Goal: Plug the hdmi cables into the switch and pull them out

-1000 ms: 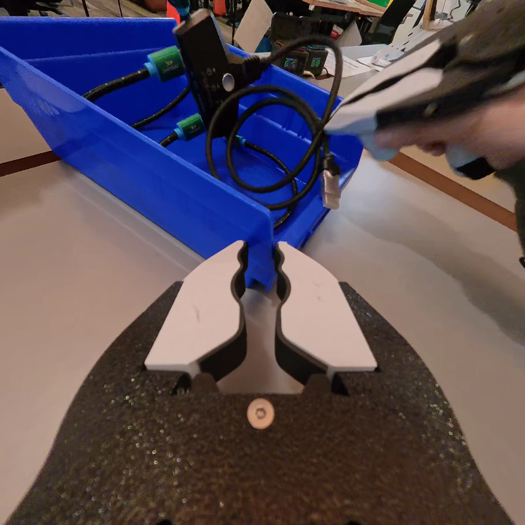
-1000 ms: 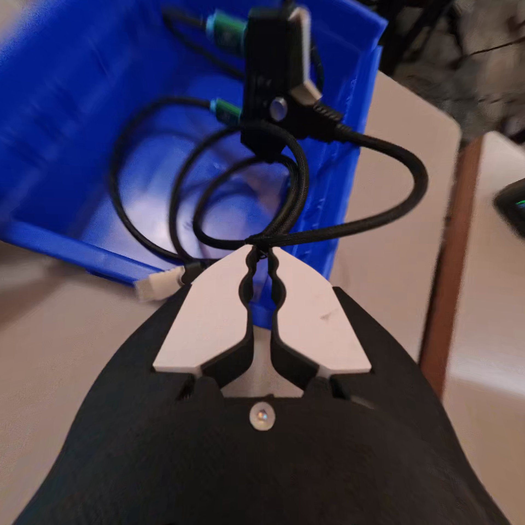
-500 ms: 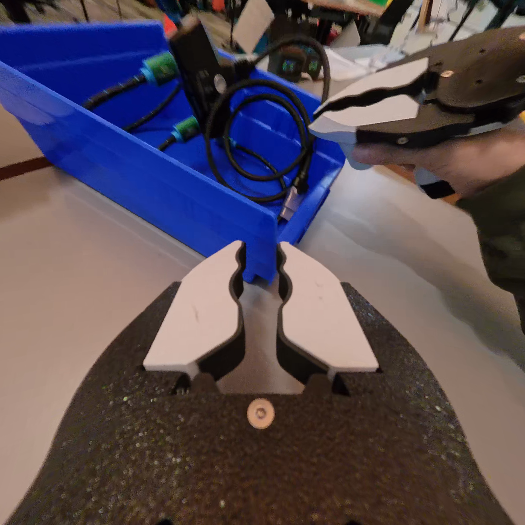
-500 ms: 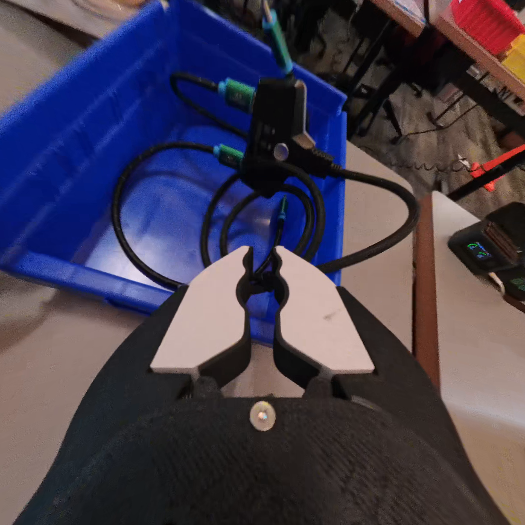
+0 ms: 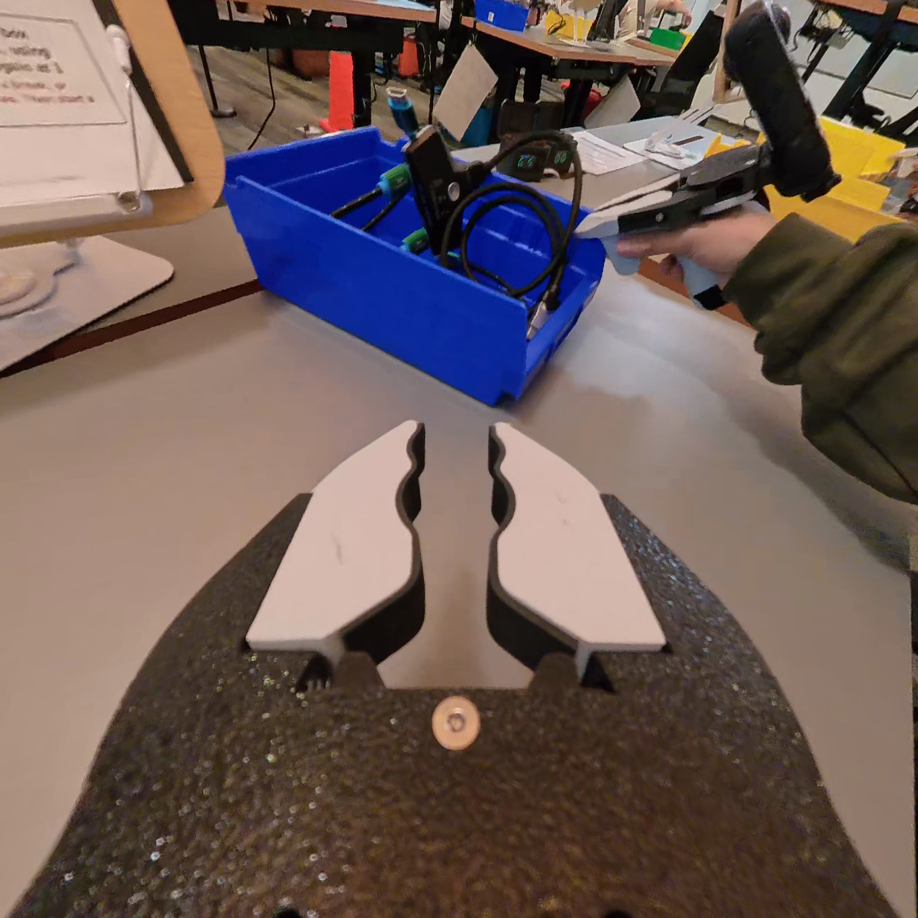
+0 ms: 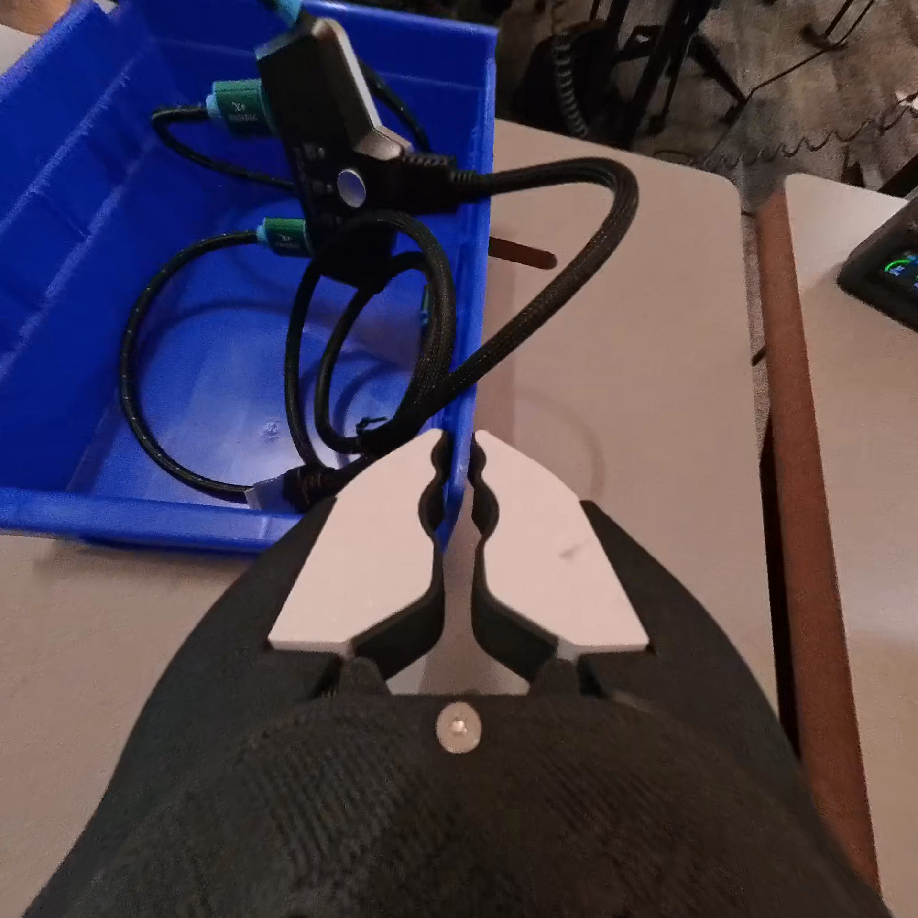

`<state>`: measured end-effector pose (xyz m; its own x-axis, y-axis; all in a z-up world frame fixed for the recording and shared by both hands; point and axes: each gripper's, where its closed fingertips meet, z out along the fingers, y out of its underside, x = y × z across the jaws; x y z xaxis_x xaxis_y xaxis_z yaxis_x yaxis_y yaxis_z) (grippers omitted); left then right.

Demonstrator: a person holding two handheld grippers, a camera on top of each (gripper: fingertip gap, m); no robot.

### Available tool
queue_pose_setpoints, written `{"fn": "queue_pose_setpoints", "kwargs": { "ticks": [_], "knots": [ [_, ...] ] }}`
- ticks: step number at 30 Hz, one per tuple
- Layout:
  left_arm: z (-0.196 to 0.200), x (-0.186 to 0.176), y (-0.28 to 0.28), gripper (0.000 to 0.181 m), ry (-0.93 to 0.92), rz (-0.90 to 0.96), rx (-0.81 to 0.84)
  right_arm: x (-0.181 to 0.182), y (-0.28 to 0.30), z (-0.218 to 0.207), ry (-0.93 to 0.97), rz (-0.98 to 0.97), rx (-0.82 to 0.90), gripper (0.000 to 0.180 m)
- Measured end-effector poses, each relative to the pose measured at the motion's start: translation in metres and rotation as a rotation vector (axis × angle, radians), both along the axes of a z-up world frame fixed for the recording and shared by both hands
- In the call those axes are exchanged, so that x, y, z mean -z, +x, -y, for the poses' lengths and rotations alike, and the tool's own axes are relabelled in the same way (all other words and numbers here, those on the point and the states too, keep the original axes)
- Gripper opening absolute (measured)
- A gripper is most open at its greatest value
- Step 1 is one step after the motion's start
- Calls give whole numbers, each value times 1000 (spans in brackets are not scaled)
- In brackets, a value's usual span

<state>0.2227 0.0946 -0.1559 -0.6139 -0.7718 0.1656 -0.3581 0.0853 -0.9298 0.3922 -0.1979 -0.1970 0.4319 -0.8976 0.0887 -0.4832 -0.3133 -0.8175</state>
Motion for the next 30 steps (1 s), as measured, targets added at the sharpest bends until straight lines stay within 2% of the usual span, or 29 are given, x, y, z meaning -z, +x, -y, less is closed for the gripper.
{"fn": "queue_pose_setpoints", "kwargs": {
  "ticks": [2,6,9,12,15,16,20,22,24,30],
  "knots": [
    [-16,3,-9,23,27,-3,-15,0,-6,6,-10,2,48,6],
    [-56,2,-26,23,54,19,-75,-1,-29,36,16,91,272,7],
    [-90,0,-35,23,57,33,-140,-3,-48,48,-35,129,379,8],
    [-122,-2,-42,23,54,43,-204,-3,-54,54,-5,162,416,7],
    [-153,-10,-47,23,38,56,-265,-5,-52,53,-36,182,370,8],
    [-165,-14,-48,23,41,68,-286,-7,-51,54,-48,194,354,10],
    [-223,-31,-50,23,93,100,-395,-51,-66,61,7,324,352,45],
    [-251,-36,-46,23,135,94,-430,-75,-76,44,75,381,277,52],
    [-275,-37,-38,23,193,54,-451,-83,-86,0,152,375,94,55],
    [-329,-33,23,32,526,-113,-377,-34,-125,-155,223,210,-453,70]
  ]
}}
